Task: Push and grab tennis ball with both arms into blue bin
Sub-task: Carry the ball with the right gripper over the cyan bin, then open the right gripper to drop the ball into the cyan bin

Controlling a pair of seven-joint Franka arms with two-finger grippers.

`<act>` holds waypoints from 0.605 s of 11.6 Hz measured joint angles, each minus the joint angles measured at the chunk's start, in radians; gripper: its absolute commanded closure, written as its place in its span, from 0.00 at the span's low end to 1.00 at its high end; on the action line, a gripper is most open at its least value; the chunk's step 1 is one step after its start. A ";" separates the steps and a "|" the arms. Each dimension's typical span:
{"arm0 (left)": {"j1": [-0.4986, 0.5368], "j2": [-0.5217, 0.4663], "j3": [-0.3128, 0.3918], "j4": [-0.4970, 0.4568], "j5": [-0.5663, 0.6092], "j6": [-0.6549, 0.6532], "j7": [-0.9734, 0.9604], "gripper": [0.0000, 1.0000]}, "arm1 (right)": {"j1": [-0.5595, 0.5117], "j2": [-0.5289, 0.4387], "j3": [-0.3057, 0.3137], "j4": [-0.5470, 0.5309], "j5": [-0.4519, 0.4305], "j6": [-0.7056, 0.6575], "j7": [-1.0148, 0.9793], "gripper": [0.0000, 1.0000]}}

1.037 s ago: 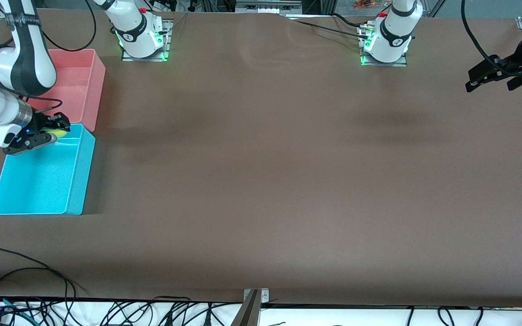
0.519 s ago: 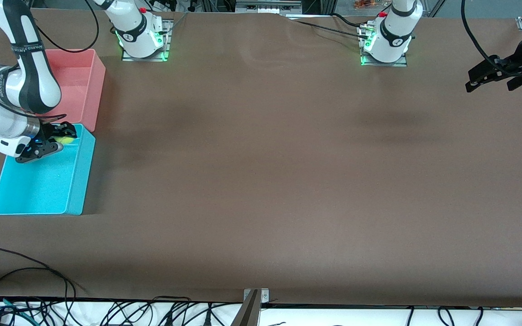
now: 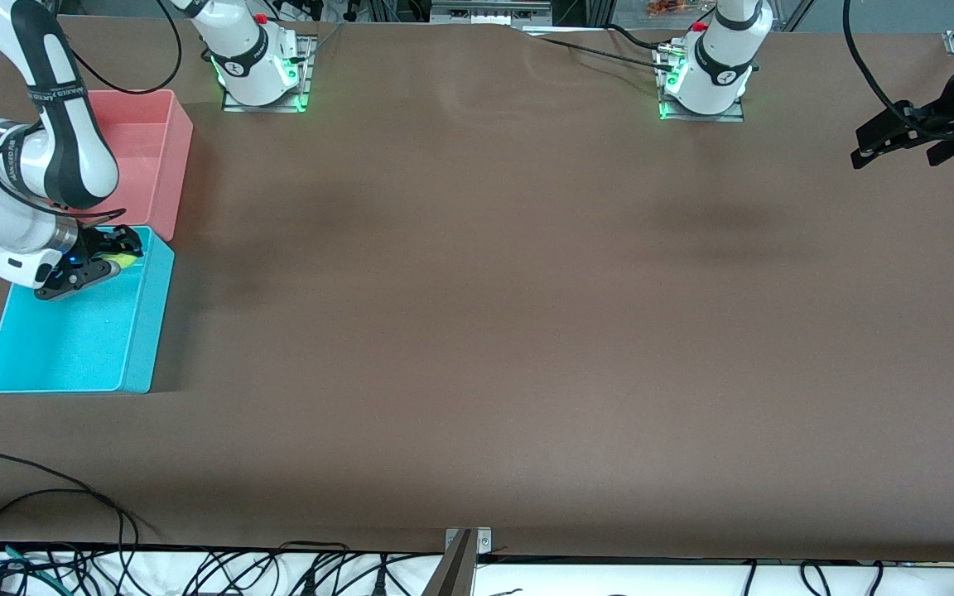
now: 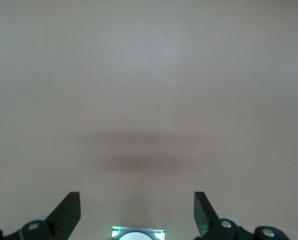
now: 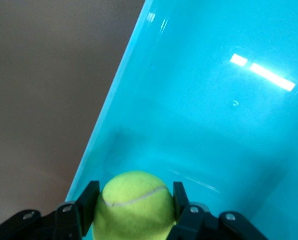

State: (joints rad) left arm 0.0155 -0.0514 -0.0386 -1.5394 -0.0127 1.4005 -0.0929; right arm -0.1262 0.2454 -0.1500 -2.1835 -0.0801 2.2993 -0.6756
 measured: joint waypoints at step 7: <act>0.000 0.000 0.000 0.000 0.000 0.000 0.000 0.00 | -0.019 0.004 -0.007 -0.087 0.000 0.122 -0.035 0.04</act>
State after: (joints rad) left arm 0.0156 -0.0514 -0.0390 -1.5394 -0.0127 1.4005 -0.0929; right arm -0.1456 0.2498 -0.1570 -2.2703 -0.0799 2.4211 -0.7107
